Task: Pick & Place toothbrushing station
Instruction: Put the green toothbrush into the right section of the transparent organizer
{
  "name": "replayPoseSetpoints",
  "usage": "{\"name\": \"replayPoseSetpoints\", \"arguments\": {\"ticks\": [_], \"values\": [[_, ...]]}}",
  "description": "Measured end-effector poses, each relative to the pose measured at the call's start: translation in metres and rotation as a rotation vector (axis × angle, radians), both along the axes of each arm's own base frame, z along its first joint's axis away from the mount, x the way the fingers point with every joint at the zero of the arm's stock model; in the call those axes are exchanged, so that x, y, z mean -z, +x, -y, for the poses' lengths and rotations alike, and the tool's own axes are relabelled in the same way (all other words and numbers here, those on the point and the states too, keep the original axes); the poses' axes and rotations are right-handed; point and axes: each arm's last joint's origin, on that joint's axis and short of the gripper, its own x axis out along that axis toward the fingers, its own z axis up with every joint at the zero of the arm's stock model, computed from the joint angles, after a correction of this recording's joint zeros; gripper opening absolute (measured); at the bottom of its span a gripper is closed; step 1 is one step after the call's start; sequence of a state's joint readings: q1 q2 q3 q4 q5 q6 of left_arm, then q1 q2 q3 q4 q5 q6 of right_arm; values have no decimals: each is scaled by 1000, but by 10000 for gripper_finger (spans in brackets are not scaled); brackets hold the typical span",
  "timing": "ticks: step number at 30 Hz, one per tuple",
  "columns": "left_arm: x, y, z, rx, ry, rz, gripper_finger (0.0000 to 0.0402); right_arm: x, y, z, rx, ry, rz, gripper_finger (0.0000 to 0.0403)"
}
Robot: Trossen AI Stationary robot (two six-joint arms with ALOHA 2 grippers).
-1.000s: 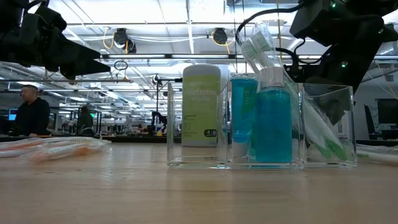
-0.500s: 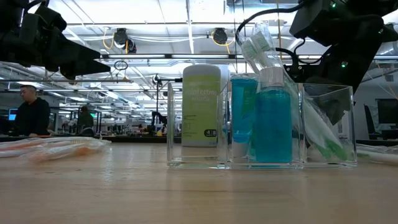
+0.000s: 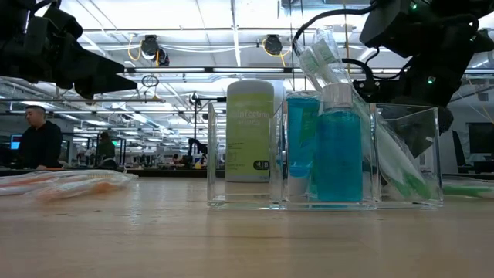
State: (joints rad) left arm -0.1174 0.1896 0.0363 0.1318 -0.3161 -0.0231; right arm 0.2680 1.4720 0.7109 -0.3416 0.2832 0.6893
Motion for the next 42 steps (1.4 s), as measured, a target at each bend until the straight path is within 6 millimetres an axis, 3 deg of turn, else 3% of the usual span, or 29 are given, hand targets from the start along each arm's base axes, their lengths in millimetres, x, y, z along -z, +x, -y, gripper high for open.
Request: {"name": "replayPoseSetpoints", "arguments": {"ticks": [3, 9, 23, 31, 42], "values": [[0, 0, 0, 0, 0, 0, 225, -2, -1, -1, -49, -19, 1, 6], [0, 0, 0, 0, 0, 0, 225, -16, -4, -2, -126, -45, 51, 3], [0, 0, 0, 0, 0, 0, 225, -84, -37, -19, -133, -437, 414, 0], [0, 0, 0, 0, 0, -1, 225, -107, -41, -33, -240, -487, 585, 0], [0, 0, 0, 0, 0, 0, 225, -125, -41, -46, -333, -528, 726, 0]]}}
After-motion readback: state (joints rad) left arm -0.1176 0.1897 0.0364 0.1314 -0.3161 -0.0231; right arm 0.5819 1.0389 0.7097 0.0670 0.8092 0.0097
